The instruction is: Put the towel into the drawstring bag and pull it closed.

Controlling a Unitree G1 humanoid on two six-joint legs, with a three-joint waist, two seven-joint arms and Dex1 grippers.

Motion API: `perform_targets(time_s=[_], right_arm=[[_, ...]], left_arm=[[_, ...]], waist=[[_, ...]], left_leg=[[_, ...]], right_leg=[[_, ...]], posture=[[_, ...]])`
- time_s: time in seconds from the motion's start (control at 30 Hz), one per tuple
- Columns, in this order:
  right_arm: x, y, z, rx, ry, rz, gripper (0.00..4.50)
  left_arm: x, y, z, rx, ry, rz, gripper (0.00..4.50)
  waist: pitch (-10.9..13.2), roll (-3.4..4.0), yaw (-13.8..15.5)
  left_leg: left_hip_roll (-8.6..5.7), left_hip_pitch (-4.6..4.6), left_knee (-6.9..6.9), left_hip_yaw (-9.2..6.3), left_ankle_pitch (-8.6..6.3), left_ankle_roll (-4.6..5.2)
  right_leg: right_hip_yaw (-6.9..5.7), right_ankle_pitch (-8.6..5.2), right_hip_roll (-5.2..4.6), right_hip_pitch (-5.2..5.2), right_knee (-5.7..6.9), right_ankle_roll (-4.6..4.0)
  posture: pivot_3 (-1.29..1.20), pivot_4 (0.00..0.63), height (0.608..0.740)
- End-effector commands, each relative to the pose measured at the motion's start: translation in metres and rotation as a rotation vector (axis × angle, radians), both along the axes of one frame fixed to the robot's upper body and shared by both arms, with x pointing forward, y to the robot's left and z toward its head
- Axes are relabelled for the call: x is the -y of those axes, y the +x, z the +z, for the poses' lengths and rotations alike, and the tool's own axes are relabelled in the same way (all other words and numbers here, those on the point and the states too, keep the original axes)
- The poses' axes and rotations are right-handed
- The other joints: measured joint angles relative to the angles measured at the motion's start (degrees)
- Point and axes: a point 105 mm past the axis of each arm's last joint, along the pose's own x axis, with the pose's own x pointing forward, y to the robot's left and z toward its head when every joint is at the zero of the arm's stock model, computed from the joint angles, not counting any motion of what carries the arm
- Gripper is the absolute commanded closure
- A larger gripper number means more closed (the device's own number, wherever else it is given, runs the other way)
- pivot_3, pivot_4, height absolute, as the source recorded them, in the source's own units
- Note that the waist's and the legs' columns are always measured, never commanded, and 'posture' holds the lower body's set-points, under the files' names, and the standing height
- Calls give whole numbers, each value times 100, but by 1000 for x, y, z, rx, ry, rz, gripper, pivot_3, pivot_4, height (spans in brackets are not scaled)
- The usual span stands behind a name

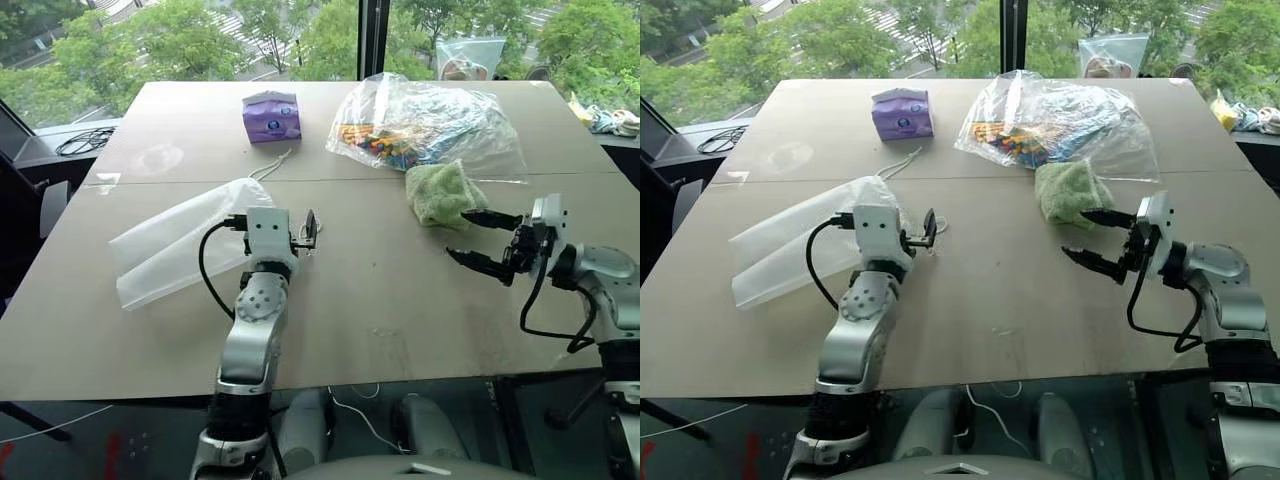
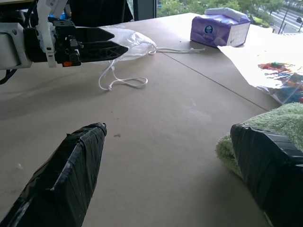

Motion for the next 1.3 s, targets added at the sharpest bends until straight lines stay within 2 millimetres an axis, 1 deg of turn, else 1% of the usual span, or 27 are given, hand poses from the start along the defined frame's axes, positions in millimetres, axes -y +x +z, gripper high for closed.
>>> perform_targets(time_s=[0.03,0.17,0.27,0.4,0.5,0.73,0.77,0.8,0.87,0.9,1.0,1.07,1.1,1.3], right_arm=[[0,0,11,54,1,9,31],[1,2,13,63,-5,2,31],[0,3,16,68,-7,1,31],[-1,5,18,79,-9,-2,31],[-1,5,18,82,-11,-4,31],[-2,6,17,89,-12,-13,31],[-2,6,16,90,-13,-14,6],[-2,7,16,90,-13,-15,0],[-2,8,15,92,-13,-16,0],[-2,8,15,92,-14,-16,0],[-3,10,14,93,-13,-15,0],[-4,11,13,95,-13,-12,0],[-5,11,13,96,-12,-9,0],[-6,12,14,100,-5,-3,0]], left_arm=[[-4,4,9,11,21,118,0],[-16,11,8,-35,64,267,0],[-22,16,1,-104,148,370,0],[-15,18,-10,-182,133,370,0],[-14,19,-13,-206,143,372,0],[-30,11,-11,-206,193,448,0],[-32,10,-11,-204,196,458,257],[-34,8,-10,-193,202,473,413],[-37,5,-6,-161,223,494,1092],[-38,3,-6,-152,225,500,1632],[-39,2,-5,-133,238,495,3027],[-38,0,-5,-125,247,488,4116],[-38,-1,-5,-118,256,484,4461],[-38,-6,-3,-78,336,433,4461]], waist=[[0,0,3],[0,0,5],[0,0,3],[0,-1,7],[1,-2,7],[1,-1,1],[1,-1,3],[1,-1,4],[1,-1,3],[1,-1,4],[1,-1,6],[1,-1,6],[1,-1,6],[1,-1,5]], left_leg=[[1,0,0,-1,0,0],[2,1,7,-9,0,0],[4,0,16,-10,0,-1],[5,-6,17,-12,0,-1],[5,-9,17,-12,-1,-1],[7,-8,17,-15,-1,-2],[7,-8,17,-16,-1,-2],[7,-8,17,-15,-1,-2],[8,-9,17,-15,-1,-2],[8,-9,17,-14,-1,-2],[9,-9,17,-15,-1,-2],[10,-8,18,-15,-1,-2],[10,-8,18,-14,-1,-2],[12,-9,16,-14,-1,-2]], right_leg=[[-1,0,1,0,0,0],[-4,1,9,2,6,1],[-4,2,13,3,9,3],[-5,2,13,2,6,3],[-5,2,13,1,5,3],[-6,2,13,1,7,2],[-7,2,13,1,7,2],[-7,2,13,1,7,2],[-6,2,13,1,6,2],[-5,2,12,1,6,2],[-7,3,11,1,7,1],[-7,3,10,1,8,1],[-6,3,9,1,8,0],[-7,2,8,1,7,0]], posture=[[0,150,740],[0,150,740],[0,150,740],[0,150,740],[0,150,740],[0,150,740],[0,150,740],[0,150,740],[0,150,740],[0,150,740],[0,150,740],[0,150,740],[0,150,740],[0,150,740]])
